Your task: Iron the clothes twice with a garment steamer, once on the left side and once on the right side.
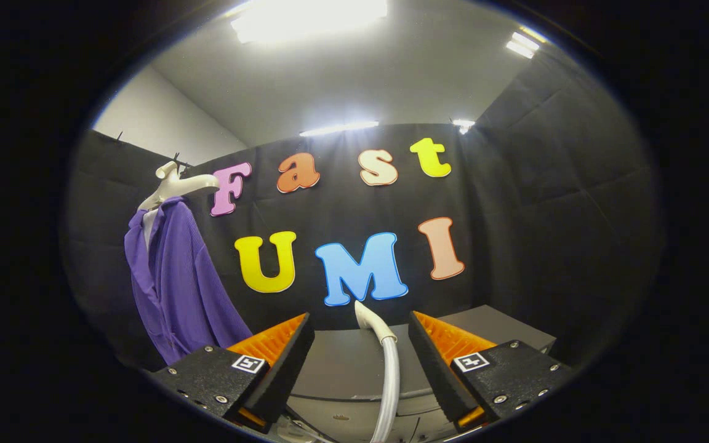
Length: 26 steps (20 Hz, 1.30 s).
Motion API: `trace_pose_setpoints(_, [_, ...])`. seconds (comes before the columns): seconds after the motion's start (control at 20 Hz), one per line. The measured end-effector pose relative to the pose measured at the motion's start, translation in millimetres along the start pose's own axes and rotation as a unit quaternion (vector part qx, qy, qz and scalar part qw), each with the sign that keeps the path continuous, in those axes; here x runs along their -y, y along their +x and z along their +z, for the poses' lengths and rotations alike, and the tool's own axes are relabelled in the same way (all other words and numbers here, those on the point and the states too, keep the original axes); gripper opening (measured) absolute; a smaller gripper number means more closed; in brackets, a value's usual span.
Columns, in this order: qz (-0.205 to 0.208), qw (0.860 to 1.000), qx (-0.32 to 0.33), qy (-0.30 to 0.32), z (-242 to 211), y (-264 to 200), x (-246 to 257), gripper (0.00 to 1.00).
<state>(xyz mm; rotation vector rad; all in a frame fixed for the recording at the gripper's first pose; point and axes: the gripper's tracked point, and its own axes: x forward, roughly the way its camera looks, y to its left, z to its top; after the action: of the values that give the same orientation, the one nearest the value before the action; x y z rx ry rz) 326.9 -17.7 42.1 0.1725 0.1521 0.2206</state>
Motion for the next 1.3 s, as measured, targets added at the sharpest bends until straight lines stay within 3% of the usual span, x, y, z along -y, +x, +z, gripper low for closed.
trace_pose_setpoints(0.35, [0.058, 0.989, -0.075, 0.110, 6, 89, 19, 0.95])
trace_pose_setpoints(0.55, [0.096, 0.961, -0.160, 0.205, -32, 132, 15, 0.94])
trace_pose_setpoints(0.65, [0.092, 0.953, -0.174, 0.231, -44, 159, 29, 0.93])
trace_pose_setpoints(1.0, [0.074, 0.948, -0.216, 0.220, -92, 211, 51, 0.93])
trace_pose_setpoints(1.3, [0.073, 0.933, -0.269, 0.229, -134, 252, 56, 0.93])
